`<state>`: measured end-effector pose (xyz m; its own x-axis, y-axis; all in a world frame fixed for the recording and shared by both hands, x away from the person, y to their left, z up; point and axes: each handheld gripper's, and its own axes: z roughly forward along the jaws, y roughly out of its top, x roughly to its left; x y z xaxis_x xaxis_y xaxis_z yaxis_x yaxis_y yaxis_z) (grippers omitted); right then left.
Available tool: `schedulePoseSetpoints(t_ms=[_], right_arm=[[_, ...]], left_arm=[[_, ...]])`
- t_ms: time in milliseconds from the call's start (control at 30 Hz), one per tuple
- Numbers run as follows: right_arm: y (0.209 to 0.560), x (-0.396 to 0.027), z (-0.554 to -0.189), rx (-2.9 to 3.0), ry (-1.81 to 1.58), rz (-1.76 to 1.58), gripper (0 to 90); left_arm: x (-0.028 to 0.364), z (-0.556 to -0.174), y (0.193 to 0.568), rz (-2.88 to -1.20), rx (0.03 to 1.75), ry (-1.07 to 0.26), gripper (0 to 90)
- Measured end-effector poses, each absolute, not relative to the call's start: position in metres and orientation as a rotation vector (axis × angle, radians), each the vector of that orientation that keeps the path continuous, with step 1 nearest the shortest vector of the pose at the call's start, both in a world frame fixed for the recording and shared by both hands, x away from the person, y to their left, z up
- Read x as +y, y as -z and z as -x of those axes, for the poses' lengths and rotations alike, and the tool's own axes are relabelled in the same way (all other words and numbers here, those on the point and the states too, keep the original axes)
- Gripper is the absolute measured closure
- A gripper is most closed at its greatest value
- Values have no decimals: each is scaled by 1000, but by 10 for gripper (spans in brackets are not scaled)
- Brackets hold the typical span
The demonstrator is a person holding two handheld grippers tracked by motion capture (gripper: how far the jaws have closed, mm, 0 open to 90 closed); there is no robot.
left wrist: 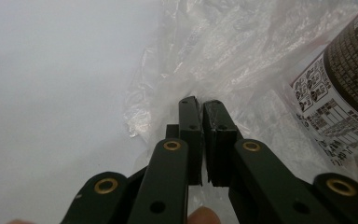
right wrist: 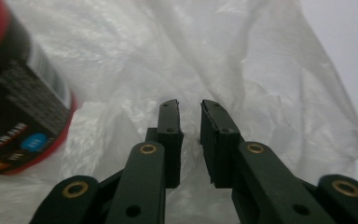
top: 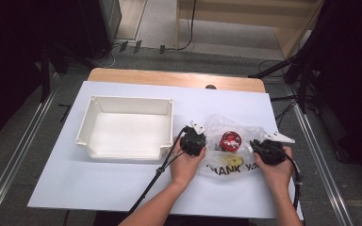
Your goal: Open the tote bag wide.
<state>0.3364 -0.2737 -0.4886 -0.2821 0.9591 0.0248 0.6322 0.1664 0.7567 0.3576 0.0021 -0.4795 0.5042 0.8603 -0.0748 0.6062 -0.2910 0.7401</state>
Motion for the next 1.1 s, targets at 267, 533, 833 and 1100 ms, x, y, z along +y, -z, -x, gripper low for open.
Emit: schedulePoseSetpoints(t_ms=[267, 533, 833, 1100], right_arm=[[488, -288, -332, 1894, -907, -1594, 839], [455, -276, -288, 1769, -1168, -1437, 643], [450, -254, -249, 1840, -1221, -1446, 674], [484, -258, -256, 1942, -1082, -1584, 702]], left_arm=[[3, -357, 480, -2010, 1201, -447, 875], [2, -356, 480, -2019, 1194, -459, 867], [1, -355, 480, -2020, 1192, -470, 845], [1, -355, 480, -2022, 1187, -467, 836]])
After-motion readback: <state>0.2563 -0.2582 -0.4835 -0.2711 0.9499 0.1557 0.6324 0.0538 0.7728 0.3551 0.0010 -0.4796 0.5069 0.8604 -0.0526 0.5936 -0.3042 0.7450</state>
